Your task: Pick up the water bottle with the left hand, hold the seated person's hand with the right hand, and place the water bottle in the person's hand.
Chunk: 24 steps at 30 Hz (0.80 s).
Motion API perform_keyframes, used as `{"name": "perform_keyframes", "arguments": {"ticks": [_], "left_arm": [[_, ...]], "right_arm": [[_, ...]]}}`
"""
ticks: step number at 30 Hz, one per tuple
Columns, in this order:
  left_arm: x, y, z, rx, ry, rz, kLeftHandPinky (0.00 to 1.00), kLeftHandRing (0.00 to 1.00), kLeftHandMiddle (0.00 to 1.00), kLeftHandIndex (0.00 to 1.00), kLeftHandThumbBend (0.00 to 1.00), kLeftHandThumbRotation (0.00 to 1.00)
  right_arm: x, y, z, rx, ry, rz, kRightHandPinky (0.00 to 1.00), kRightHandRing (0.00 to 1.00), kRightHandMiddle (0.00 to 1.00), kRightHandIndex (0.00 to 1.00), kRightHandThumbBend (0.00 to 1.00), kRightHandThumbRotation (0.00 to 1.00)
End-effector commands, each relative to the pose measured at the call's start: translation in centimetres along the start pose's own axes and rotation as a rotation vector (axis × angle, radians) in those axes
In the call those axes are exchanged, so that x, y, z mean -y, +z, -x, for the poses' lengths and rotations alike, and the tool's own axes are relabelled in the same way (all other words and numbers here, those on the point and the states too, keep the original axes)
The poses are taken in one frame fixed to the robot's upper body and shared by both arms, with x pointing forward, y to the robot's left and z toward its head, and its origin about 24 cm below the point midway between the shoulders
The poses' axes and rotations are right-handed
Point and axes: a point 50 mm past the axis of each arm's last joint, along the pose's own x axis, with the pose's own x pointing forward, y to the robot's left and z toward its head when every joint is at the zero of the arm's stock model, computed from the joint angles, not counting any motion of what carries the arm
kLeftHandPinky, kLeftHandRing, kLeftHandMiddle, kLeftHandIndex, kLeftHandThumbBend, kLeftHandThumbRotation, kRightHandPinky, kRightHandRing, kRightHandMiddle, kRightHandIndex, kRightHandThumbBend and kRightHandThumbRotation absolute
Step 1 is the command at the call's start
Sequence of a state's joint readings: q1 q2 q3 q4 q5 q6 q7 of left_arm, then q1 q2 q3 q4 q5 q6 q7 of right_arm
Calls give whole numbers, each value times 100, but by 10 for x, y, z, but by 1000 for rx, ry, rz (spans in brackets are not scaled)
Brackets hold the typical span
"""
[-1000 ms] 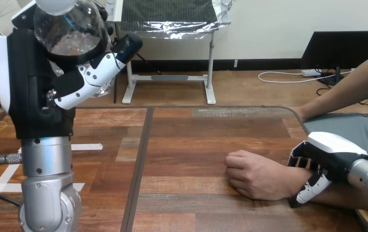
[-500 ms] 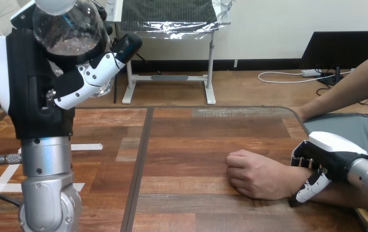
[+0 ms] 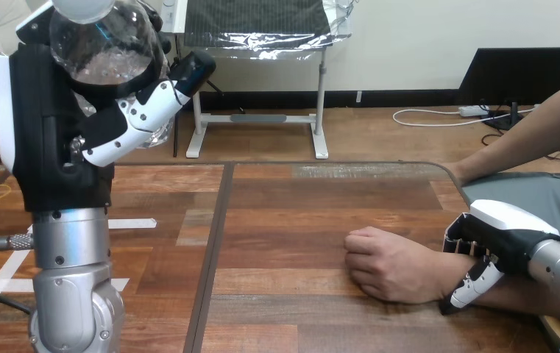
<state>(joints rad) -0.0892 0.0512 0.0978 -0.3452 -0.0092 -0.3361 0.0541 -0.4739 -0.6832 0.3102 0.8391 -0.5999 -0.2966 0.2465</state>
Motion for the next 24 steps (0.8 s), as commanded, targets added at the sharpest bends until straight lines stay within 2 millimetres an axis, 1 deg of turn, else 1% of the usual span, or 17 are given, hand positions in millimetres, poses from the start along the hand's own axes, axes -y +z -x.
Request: {"name": "perform_keyframes", "arguments": {"ticks": [1, 4, 6, 14, 24], "left_arm": [[5, 10, -17, 91, -8, 34, 22, 29, 37, 38, 59, 0], [5, 8, -17, 86, -13, 38, 22, 29, 37, 38, 59, 0], [6, 8, -17, 84, -17, 38, 22, 29, 37, 38, 58, 0], [7, 2, -17, 71, -30, 51, 22, 29, 37, 38, 58, 0], [10, -5, -15, 38, -35, 67, 22, 30, 37, 38, 59, 0]], "right_arm": [[-47, -3, -1, -32, 163, -23, 34, 42, 49, 45, 86, 2], [-43, -3, -1, -27, 146, -31, 32, 40, 47, 45, 86, 2], [-40, -3, -1, -23, 135, -35, 29, 37, 44, 44, 87, 2], [-21, -1, 1, -1, 70, -57, 22, 29, 37, 41, 88, 1], [5, 2, 8, 44, -8, -75, 20, 26, 35, 39, 90, 0]]}}
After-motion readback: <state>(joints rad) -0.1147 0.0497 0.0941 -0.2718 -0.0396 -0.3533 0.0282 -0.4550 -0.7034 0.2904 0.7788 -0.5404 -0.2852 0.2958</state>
